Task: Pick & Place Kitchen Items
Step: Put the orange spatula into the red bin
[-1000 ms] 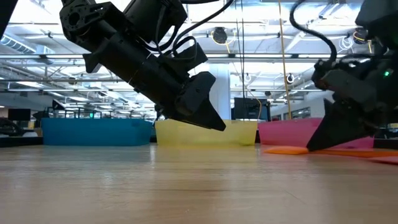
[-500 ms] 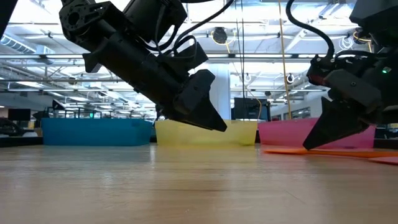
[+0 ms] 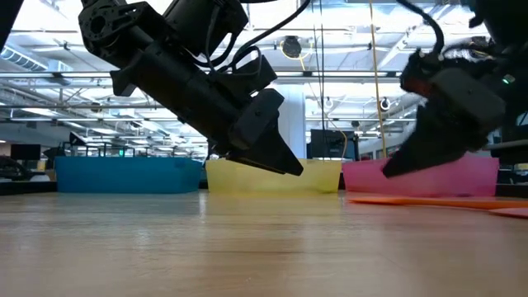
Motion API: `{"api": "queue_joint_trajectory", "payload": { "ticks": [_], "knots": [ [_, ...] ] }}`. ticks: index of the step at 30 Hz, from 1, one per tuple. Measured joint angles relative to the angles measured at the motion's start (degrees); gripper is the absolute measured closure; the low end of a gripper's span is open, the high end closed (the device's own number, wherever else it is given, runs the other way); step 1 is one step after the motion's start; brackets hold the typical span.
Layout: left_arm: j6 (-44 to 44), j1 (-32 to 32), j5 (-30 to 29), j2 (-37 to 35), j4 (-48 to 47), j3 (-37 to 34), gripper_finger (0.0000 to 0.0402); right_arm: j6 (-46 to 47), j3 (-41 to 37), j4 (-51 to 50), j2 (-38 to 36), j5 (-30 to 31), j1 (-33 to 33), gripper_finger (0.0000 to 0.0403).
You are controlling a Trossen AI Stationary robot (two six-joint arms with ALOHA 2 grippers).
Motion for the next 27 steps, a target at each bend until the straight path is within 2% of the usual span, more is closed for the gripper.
{"api": "queue_joint_trajectory", "payload": {
  "ticks": [5,8,16,21,23,27],
  "knots": [
    [-0.2,0.0,0.0,0.0,0.0,0.0,0.0195,-7.5,0.1,3.5,0.0,5.1,-0.1,0.0285],
    [-0.3,0.0,-0.1,0.0,0.0,0.0,0.0195,-9.2,0.1,3.6,0.2,5.7,-0.9,0.0283],
    [-0.3,0.1,-0.2,0.0,0.1,0.0,0.0195,-4.3,0.3,3.6,7.8,4.1,-3.2,0.0283],
    [0.0,0.1,-0.2,0.0,0.1,0.0,0.0195,-0.3,0.6,4.2,11.6,7.5,-3.6,0.0283],
    [0.1,0.1,-0.2,0.0,0.1,0.0,0.0195,-0.5,0.6,4.6,12.1,8.8,-3.6,0.0282],
    [0.2,0.1,-0.2,0.0,0.1,0.0,0.0195,-3.1,0.6,5.2,12.2,7.4,-3.8,0.0270]
  ]
}}
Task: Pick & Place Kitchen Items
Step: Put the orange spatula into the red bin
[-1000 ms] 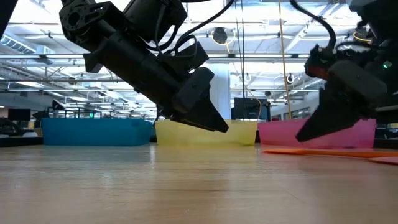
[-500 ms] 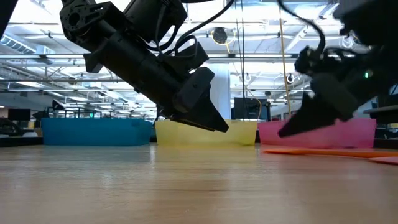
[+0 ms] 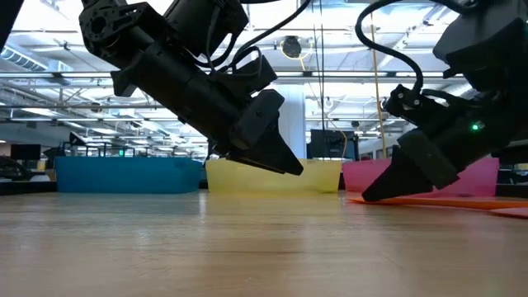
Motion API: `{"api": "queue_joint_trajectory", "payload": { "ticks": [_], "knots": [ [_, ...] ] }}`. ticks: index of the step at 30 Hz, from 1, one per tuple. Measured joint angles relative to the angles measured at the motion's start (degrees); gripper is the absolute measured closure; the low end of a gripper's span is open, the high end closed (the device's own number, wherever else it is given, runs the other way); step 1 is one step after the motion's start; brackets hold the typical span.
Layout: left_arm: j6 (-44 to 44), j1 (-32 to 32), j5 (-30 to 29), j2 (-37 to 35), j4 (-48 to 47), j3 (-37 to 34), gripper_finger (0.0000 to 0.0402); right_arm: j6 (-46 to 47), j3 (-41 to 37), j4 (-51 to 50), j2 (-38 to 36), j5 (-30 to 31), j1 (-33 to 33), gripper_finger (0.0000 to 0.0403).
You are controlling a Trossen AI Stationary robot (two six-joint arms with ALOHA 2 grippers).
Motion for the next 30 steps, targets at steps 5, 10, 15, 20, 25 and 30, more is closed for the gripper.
{"api": "queue_joint_trajectory", "payload": {
  "ticks": [5,10,15,20,25,30],
  "knots": [
    [0.1,0.0,0.0,0.0,0.0,0.0,0.0195,-1.8,-0.1,0.5,0.0,-1.3,0.0,0.0226],
    [0.1,0.0,0.0,0.0,0.0,0.0,0.0195,-3.0,-0.1,0.8,0.0,-1.5,-0.1,0.0175],
    [0.1,0.0,0.0,0.0,0.0,0.0,0.0195,-1.7,-0.2,0.7,0.1,-1.5,-0.1,0.0158],
    [0.1,0.0,0.0,0.0,0.0,0.0,0.0195,-0.7,-0.2,0.5,0.1,-2.2,-0.1,0.0192],
    [0.1,0.0,0.0,0.0,0.0,0.0,0.0195,3.7,-0.1,-0.5,0.1,-1.8,0.0,0.0255],
    [0.1,0.0,0.0,0.0,0.0,0.0,0.0195,4.8,-0.1,-1.7,0.0,-1.5,-0.5,0.0306]
  ]
}}
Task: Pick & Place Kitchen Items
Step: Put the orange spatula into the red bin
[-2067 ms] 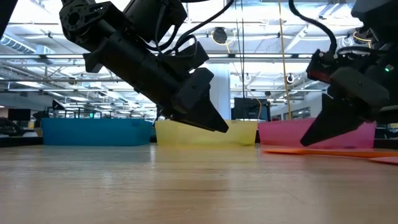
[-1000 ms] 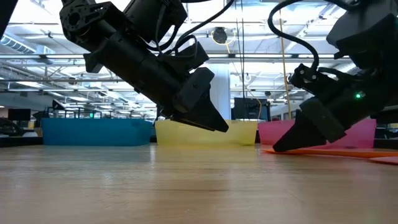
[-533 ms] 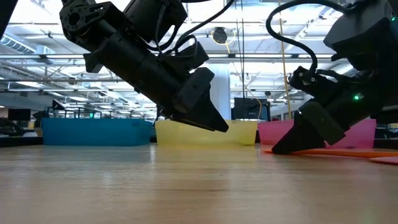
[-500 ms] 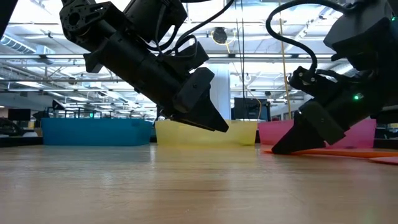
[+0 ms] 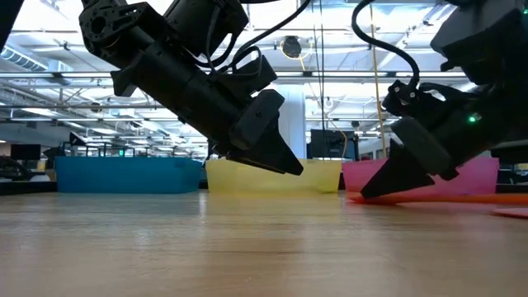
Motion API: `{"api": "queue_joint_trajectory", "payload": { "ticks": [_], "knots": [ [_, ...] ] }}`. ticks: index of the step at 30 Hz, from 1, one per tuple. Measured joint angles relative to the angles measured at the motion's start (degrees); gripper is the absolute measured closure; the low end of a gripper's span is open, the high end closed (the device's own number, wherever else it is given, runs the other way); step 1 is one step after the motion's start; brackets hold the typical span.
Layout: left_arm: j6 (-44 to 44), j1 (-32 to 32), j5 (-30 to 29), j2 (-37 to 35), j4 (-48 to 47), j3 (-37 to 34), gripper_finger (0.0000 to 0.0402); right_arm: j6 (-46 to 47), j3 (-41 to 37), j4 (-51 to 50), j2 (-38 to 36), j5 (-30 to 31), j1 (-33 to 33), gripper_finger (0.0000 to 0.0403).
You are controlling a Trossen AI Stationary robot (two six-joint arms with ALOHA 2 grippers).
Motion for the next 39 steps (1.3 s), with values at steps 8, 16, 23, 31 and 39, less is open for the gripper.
{"api": "queue_joint_trajectory", "payload": {
  "ticks": [8,16,23,31,39],
  "knots": [
    [0.0,0.0,0.0,0.0,0.0,0.0,0.0195,-0.2,0.0,0.0,0.1,0.6,-0.4,0.0355],
    [0.0,0.0,0.0,0.0,0.0,0.0,0.0195,-2.3,0.0,1.7,0.1,-4.3,-0.6,0.0376],
    [0.0,0.0,0.1,0.0,0.0,0.0,0.0195,-9.5,0.0,7.3,0.1,-5.2,-0.6,0.0294],
    [0.0,0.0,0.1,0.0,0.0,0.0,0.0195,-11.8,-0.3,1.7,-6.2,-5.9,-0.7,0.0208],
    [0.0,0.5,0.1,0.0,0.0,0.0,0.0195,-6.8,-0.2,-5.3,-7.2,-3.3,-1.5,0.0208]
  ]
}}
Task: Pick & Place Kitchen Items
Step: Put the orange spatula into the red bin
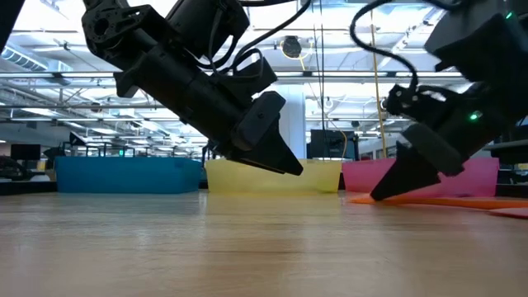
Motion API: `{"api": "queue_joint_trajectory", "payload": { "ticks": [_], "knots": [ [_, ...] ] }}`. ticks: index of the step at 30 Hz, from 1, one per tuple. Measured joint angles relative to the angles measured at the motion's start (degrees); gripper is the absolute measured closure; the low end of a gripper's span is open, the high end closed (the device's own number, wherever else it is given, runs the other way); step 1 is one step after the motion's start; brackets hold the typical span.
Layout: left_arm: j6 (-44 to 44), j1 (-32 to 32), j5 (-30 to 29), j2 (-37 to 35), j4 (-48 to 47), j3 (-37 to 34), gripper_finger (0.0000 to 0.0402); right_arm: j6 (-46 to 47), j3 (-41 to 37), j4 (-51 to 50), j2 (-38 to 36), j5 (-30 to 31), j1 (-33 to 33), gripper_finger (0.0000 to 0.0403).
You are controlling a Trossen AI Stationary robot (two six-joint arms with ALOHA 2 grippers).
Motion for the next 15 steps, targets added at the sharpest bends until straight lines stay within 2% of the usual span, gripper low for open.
{"api": "queue_joint_trajectory", "payload": {
  "ticks": [4,11,15],
  "knots": [
    [0.0,0.6,0.0,0.0,0.0,0.0,0.0195,5.2,0.3,1.1,3.0,-4.0,-1.3,0.0214],
    [0.0,0.9,0.0,0.0,0.0,0.0,0.0195,5.5,0.3,0.3,6.6,-0.8,-1.4,0.0220],
    [0.0,0.9,0.0,0.0,0.0,0.0,0.0195,5.9,0.3,-0.2,6.6,-1.6,-1.8,0.0252]
  ]
}}
